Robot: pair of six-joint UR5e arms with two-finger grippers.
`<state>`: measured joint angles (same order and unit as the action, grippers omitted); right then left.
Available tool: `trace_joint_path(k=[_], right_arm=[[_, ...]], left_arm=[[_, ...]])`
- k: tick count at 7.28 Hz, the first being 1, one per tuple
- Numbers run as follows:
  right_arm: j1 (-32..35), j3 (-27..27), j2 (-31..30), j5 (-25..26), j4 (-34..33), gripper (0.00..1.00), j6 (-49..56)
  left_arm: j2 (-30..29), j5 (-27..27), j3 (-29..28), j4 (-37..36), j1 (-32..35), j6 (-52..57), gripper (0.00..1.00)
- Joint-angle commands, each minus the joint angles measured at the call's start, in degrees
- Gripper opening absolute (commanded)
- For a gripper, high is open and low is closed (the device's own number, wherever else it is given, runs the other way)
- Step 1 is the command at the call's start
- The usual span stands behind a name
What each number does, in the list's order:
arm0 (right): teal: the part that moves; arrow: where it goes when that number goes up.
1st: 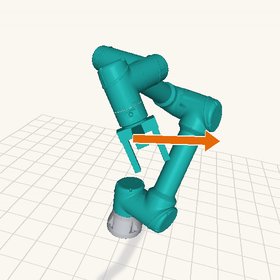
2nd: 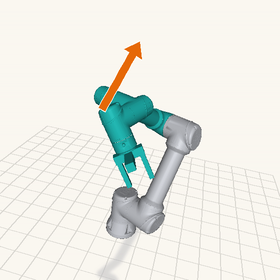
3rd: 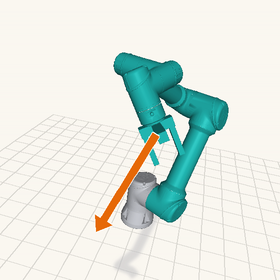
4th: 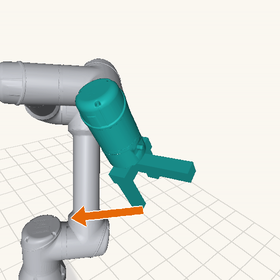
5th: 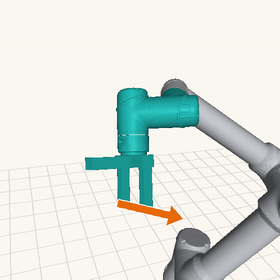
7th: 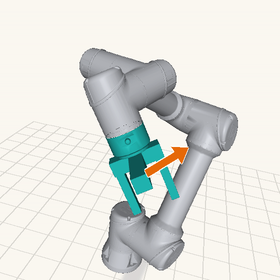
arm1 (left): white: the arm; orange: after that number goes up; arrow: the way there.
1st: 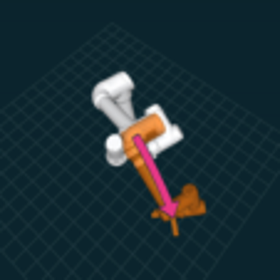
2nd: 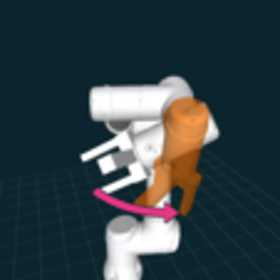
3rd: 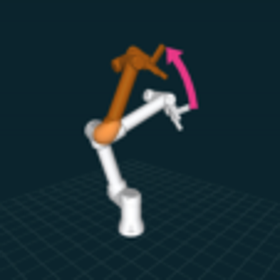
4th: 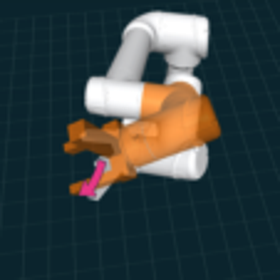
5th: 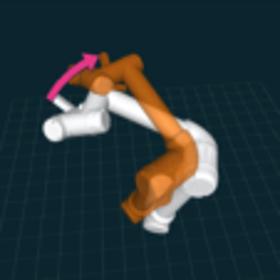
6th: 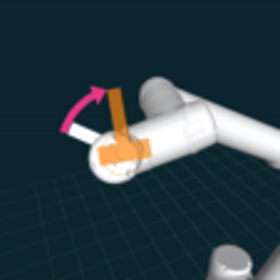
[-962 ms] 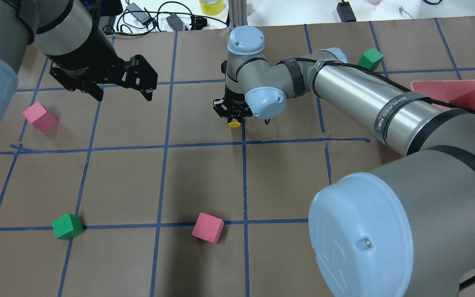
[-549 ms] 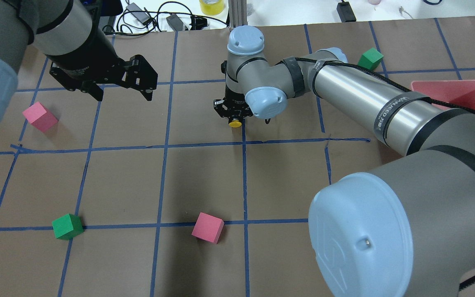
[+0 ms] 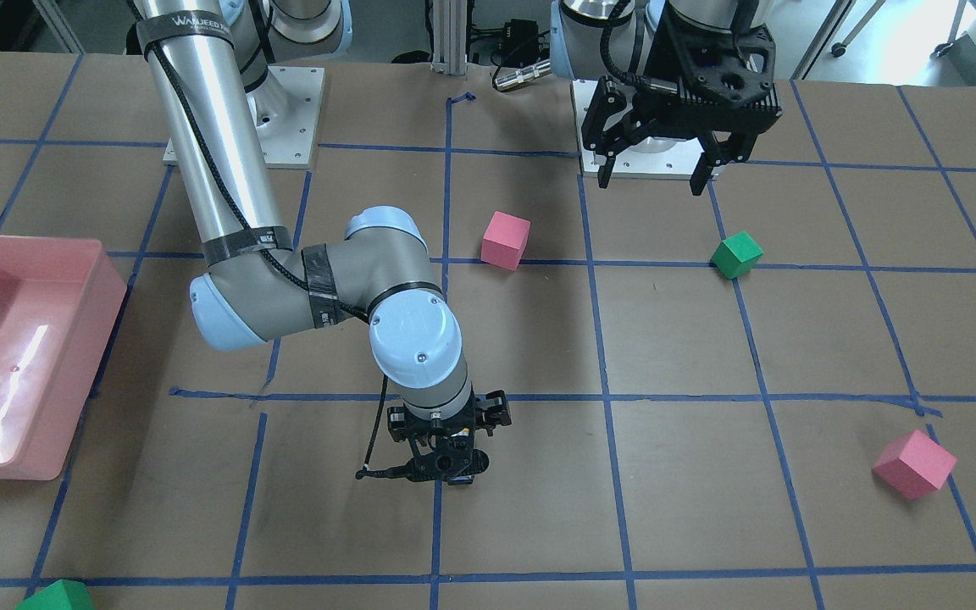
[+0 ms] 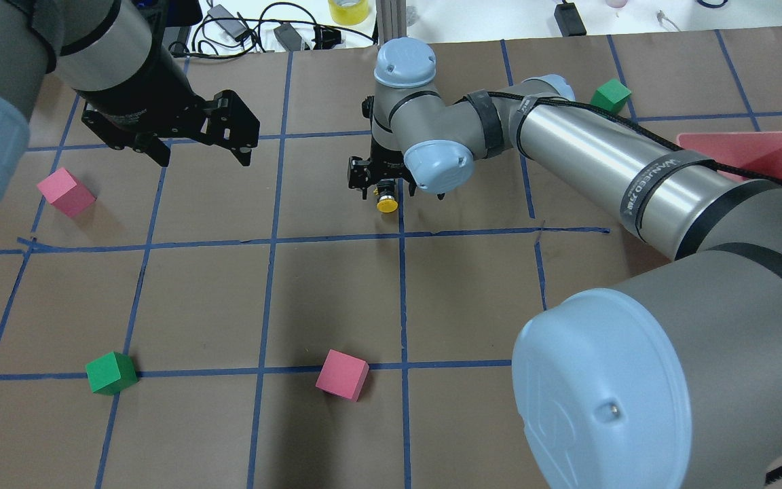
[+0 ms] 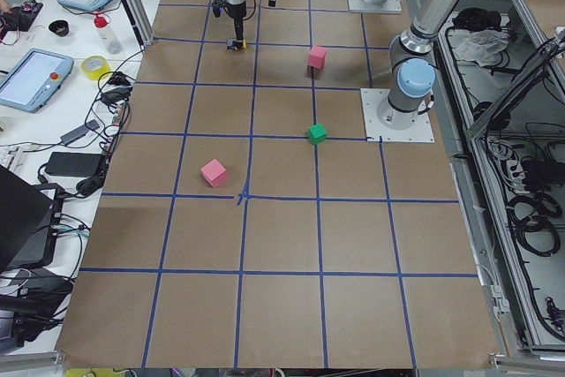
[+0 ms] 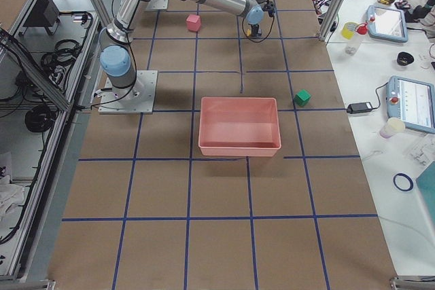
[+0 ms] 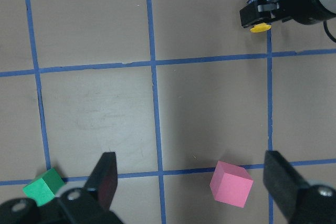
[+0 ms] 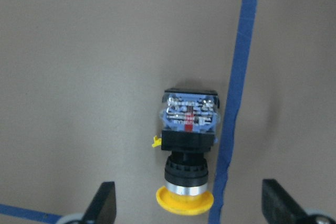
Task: Align button upright
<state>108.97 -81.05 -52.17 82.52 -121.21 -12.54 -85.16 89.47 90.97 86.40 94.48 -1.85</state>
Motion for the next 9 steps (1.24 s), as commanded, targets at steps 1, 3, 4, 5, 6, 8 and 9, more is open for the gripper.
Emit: trace_joint_path(k=[1, 3, 4, 5, 6, 8, 9], right_arm=[[-1.03, -1.03, -6.24, 6.36, 5.33, 1.0, 4.77], [-4.01, -1.47, -12.4, 8.71, 16.38, 1.0, 5.86], [-7.6, -1.91, -14.86, 8.1, 21.31, 1.0, 5.95], [-10.94, -2.44, -20.2, 3.92, 25.02, 1.0, 10.74], [-14.19, -2.36, -25.03, 4.05, 30.45, 1.0, 17.48], [-17.64, -2.36, -27.72, 4.05, 34.35, 1.0, 17.82], [-19.04, -2.01, -27.81, 5.53, 36.2, 1.0, 17.81]], left_arm=[[0.0, 0.0, 0.0, -0.09, 0.0, 0.0, 1.0], [0.0, 0.0, 0.0, -0.09, 0.0, 0.0, 1.0], [0.0, 0.0, 0.0, -0.09, 0.0, 0.0, 1.0], [0.0, 0.0, 0.0, -0.09, 0.0, 0.0, 1.0], [0.0, 0.0, 0.0, -0.09, 0.0, 0.0, 1.0], [0.0, 0.0, 0.0, -0.09, 0.0, 0.0, 1.0], [0.0, 0.0, 0.0, -0.09, 0.0, 0.0, 1.0]])
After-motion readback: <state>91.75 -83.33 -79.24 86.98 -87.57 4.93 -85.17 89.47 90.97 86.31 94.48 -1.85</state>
